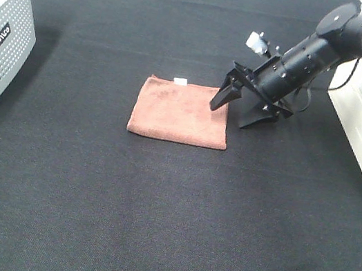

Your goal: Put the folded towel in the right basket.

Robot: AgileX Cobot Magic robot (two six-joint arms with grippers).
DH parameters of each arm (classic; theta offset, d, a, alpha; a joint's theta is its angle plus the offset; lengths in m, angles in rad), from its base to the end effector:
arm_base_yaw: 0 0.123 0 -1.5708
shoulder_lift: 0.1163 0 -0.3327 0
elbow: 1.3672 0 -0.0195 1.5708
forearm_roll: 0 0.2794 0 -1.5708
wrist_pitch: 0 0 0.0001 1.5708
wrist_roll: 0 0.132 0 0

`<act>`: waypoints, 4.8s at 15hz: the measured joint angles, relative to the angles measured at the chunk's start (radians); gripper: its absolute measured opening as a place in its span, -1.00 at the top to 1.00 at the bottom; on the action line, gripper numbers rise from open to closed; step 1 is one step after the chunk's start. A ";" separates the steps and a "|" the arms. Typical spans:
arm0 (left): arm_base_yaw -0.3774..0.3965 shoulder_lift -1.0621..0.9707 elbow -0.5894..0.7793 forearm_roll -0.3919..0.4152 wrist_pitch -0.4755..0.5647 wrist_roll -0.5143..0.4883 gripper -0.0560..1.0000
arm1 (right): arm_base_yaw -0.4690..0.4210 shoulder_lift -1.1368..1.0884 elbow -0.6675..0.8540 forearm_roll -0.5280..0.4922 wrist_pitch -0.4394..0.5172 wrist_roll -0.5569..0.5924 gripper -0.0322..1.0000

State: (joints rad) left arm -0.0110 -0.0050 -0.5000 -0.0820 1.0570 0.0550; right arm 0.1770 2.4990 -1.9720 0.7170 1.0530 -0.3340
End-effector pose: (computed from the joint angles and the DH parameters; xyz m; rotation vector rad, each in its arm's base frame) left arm 0.0079 -0.0095 0.2732 0.0709 2.0323 -0.0703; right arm 0.5488 0.1748 0.0828 -0.2423 2.8626 0.9306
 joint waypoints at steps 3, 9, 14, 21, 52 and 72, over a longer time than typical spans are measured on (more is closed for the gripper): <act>0.000 0.000 0.000 0.000 0.000 0.000 -0.77 | 0.026 0.025 -0.005 0.060 -0.002 -0.020 -0.34; 0.000 0.000 0.000 0.000 0.000 0.000 -0.77 | 0.054 0.044 -0.096 0.069 0.010 -0.042 0.92; 0.000 0.000 0.000 0.000 0.000 0.000 -0.77 | 0.056 0.020 -0.265 0.022 0.137 0.036 0.94; 0.000 0.000 0.000 0.000 0.000 0.000 -0.77 | 0.056 -0.203 -0.477 -0.217 0.159 0.161 0.94; 0.000 0.000 0.000 0.000 0.000 0.000 -0.77 | -0.368 -0.625 -0.112 -0.529 0.170 0.341 -0.64; 0.000 0.000 0.000 0.000 0.000 0.000 -0.77 | -0.171 -1.937 1.234 -0.652 0.170 0.316 -0.65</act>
State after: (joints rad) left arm -0.0110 -0.0050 -0.5000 -0.0820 1.0570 0.0550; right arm 0.0060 0.5620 -0.7380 0.0650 1.2230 -0.0180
